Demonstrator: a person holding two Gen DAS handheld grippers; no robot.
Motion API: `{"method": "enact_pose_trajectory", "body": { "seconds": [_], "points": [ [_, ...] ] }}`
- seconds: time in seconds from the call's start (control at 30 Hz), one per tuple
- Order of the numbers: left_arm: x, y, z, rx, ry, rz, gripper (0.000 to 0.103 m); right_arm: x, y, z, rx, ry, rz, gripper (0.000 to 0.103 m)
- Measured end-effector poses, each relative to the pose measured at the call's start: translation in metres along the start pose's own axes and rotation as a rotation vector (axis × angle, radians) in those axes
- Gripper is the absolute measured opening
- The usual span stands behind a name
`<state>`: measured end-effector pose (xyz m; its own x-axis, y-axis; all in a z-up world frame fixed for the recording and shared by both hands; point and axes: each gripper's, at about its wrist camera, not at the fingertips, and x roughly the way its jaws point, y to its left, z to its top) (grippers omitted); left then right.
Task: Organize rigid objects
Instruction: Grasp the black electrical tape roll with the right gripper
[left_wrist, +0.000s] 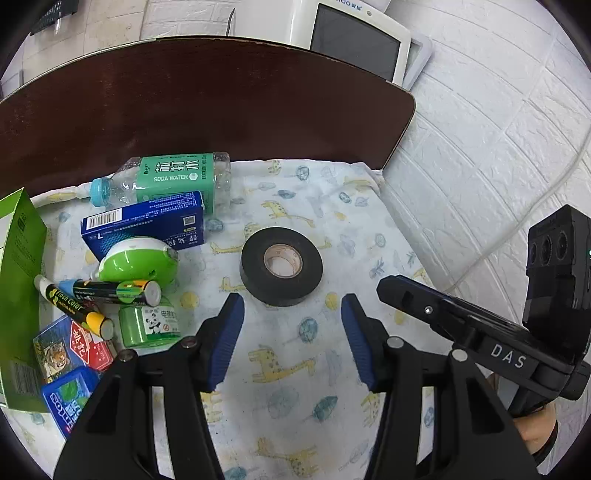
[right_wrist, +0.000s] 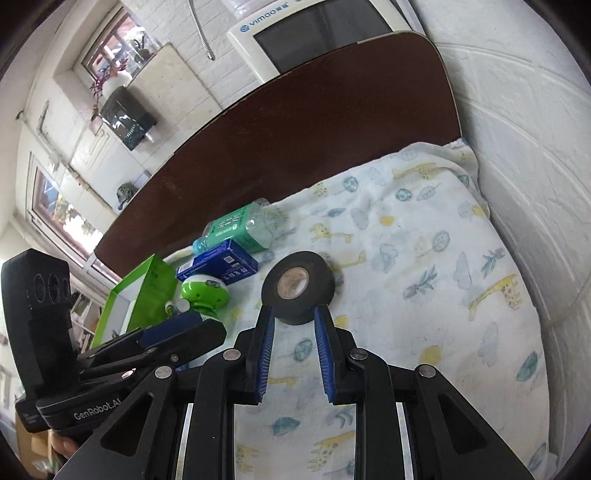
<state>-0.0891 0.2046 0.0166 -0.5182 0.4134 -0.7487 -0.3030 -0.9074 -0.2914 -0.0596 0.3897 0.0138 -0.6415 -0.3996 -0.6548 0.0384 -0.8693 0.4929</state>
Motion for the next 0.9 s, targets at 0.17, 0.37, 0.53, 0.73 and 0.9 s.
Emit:
{"method": "enact_pose_trajectory", "body": {
  "seconds": [0.17, 0.37, 0.53, 0.73, 0.9],
  "points": [
    [0.021, 0.006, 0.009, -0.035, 0.026, 0.028, 0.05, 0.018, -0.015, 0.007, 0.015, 0.029, 0.016, 0.025],
    [0.042, 0.016, 0.019, -0.076, 0.063, 0.045, 0.041, 0.043, -0.019, 0.019, 0.017, 0.054, 0.02, 0.025],
    [0.055, 0.018, 0.024, -0.074, 0.08, 0.048, 0.038, 0.067, -0.024, 0.025, 0.03, 0.082, 0.022, 0.025],
    [0.073, 0.028, 0.023, -0.089, 0.121, 0.045, 0.038, 0.083, -0.038, 0.025, 0.072, 0.106, 0.03, 0.025],
    [0.075, 0.032, 0.025, -0.086, 0.111, 0.035, 0.035, 0.087, -0.043, 0.025, 0.09, 0.104, 0.09, 0.025]
  ]
}}
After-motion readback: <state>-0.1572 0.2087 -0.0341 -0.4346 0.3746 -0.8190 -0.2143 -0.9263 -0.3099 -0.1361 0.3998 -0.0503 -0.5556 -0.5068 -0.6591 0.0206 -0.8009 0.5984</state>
